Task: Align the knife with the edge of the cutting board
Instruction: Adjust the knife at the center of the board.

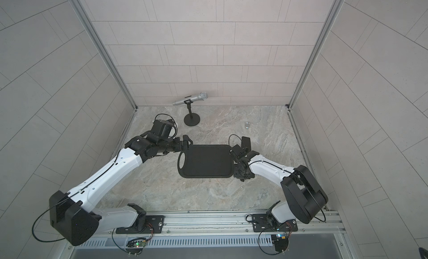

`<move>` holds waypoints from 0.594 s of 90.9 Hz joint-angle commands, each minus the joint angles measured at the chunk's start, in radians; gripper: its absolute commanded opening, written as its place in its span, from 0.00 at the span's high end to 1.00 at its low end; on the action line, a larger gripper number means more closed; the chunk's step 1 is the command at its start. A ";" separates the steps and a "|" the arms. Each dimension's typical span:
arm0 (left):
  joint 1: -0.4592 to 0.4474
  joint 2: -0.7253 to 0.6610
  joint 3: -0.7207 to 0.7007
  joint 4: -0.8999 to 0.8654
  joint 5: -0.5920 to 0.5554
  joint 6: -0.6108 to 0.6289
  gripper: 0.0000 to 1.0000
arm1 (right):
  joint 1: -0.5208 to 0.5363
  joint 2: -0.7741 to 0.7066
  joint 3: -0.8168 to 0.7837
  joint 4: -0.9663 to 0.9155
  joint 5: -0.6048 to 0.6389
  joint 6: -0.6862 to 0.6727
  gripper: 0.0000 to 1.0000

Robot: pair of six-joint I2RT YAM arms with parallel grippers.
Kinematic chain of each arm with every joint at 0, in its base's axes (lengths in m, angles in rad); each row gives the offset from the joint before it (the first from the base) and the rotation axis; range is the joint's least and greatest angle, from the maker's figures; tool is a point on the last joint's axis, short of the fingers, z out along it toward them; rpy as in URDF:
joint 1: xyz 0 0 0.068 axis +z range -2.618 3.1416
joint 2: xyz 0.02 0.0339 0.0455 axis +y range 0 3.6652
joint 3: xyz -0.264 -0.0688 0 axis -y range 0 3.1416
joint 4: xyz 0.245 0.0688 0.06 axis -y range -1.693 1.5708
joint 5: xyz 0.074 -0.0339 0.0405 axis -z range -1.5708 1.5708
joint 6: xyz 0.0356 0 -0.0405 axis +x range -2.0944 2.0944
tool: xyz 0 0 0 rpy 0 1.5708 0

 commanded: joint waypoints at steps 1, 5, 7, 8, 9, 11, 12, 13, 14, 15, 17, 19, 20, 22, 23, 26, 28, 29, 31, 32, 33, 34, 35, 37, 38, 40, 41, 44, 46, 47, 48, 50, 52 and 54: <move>-0.006 -0.001 0.006 0.003 -0.004 0.014 0.00 | 0.012 0.020 -0.005 -0.002 -0.071 0.012 1.00; -0.006 0.000 0.006 0.003 -0.002 0.013 0.00 | 0.012 0.025 -0.007 -0.005 -0.075 0.013 1.00; -0.006 0.000 0.006 0.003 -0.002 0.013 0.00 | 0.012 0.030 -0.008 -0.006 -0.078 0.012 1.00; -0.006 0.000 0.006 0.003 -0.002 0.014 0.00 | 0.012 0.033 -0.007 -0.006 -0.080 0.012 1.00; -0.006 0.001 0.006 0.003 -0.001 0.013 0.00 | 0.012 0.035 -0.007 -0.007 -0.081 0.012 1.00; -0.006 0.002 0.006 0.003 0.000 0.013 0.00 | 0.012 0.042 -0.005 -0.009 -0.085 0.009 1.00; -0.006 0.001 0.006 0.003 -0.001 0.013 0.00 | 0.012 0.047 -0.004 -0.011 -0.087 0.008 1.00; -0.007 0.000 0.006 0.003 -0.001 0.013 0.00 | 0.012 0.051 -0.004 -0.011 -0.088 0.007 1.00; -0.007 0.001 0.006 0.003 0.000 0.013 0.00 | 0.012 0.055 -0.004 -0.012 -0.087 0.006 1.00; -0.006 0.000 0.006 0.003 0.001 0.012 0.00 | 0.012 0.059 -0.004 -0.013 -0.086 0.005 1.00; -0.006 0.000 0.006 0.003 0.000 0.012 0.00 | 0.012 0.067 -0.004 -0.012 -0.083 0.004 1.00; -0.006 0.001 0.006 0.003 0.001 0.012 0.00 | 0.012 0.072 -0.005 -0.010 -0.081 0.003 1.00; -0.007 0.000 0.006 0.003 0.001 0.013 0.00 | 0.012 0.076 -0.005 -0.010 -0.080 0.002 1.00; -0.007 0.000 0.006 0.002 0.001 0.013 0.00 | 0.012 0.081 -0.005 -0.012 -0.077 0.001 1.00; -0.006 0.000 0.005 0.001 0.001 0.014 0.00 | 0.012 0.084 -0.006 -0.013 -0.076 0.002 1.00; -0.006 -0.002 0.007 0.002 -0.001 0.014 0.00 | 0.011 0.090 -0.004 -0.012 -0.074 0.001 1.00; -0.006 -0.002 0.006 0.002 0.000 0.014 0.00 | 0.011 0.093 -0.003 -0.012 -0.073 0.000 1.00; -0.007 -0.003 0.006 0.001 -0.001 0.013 0.00 | 0.011 0.095 -0.003 -0.014 -0.072 0.000 1.00; -0.006 -0.002 0.006 0.001 -0.002 0.013 0.00 | 0.011 0.099 -0.001 -0.014 -0.071 -0.001 1.00; -0.007 -0.002 0.005 0.001 -0.003 0.014 0.00 | 0.011 0.100 0.000 -0.014 -0.070 0.000 1.00; -0.006 -0.003 0.005 0.001 -0.003 0.013 0.00 | 0.010 0.101 0.000 -0.015 -0.070 0.000 1.00; -0.006 -0.003 0.005 0.001 -0.003 0.014 0.00 | 0.010 0.103 0.001 -0.015 -0.070 0.000 1.00; -0.007 -0.003 0.005 0.002 -0.002 0.014 0.00 | 0.009 0.103 0.002 -0.016 -0.070 -0.001 1.00; -0.006 -0.003 0.007 0.001 -0.001 0.014 0.00 | 0.009 0.105 0.003 -0.016 -0.070 -0.003 0.98; -0.006 -0.003 0.007 0.001 -0.001 0.014 0.00 | 0.009 0.106 0.003 -0.016 -0.069 -0.003 0.96; -0.007 -0.004 0.007 0.001 0.000 0.014 0.00 | 0.008 0.108 0.005 -0.016 -0.069 -0.002 0.94; -0.007 -0.003 0.007 0.001 0.001 0.014 0.00 | 0.008 0.108 0.005 -0.017 -0.069 -0.002 0.92; -0.006 -0.003 0.007 0.001 0.000 0.014 0.00 | 0.007 0.110 0.007 -0.018 -0.070 -0.004 0.89; -0.007 -0.003 0.007 0.002 0.002 0.014 0.00 | 0.004 0.110 0.008 -0.019 -0.070 -0.005 0.86; -0.006 -0.003 0.007 0.001 0.002 0.014 0.00 | 0.004 0.110 0.010 -0.020 -0.069 -0.006 0.84; -0.006 -0.003 0.007 0.002 0.001 0.014 0.00 | 0.003 0.110 0.012 -0.021 -0.069 -0.006 0.83; -0.006 -0.002 0.007 0.001 0.001 0.014 0.00 | 0.000 0.111 0.015 -0.022 -0.069 -0.008 0.80; -0.006 -0.003 0.007 0.002 0.001 0.014 0.00 | -0.003 0.112 0.018 -0.023 -0.069 -0.011 0.79; -0.006 -0.003 0.007 0.001 0.000 0.014 0.00 | -0.007 0.112 0.022 -0.026 -0.069 -0.014 0.78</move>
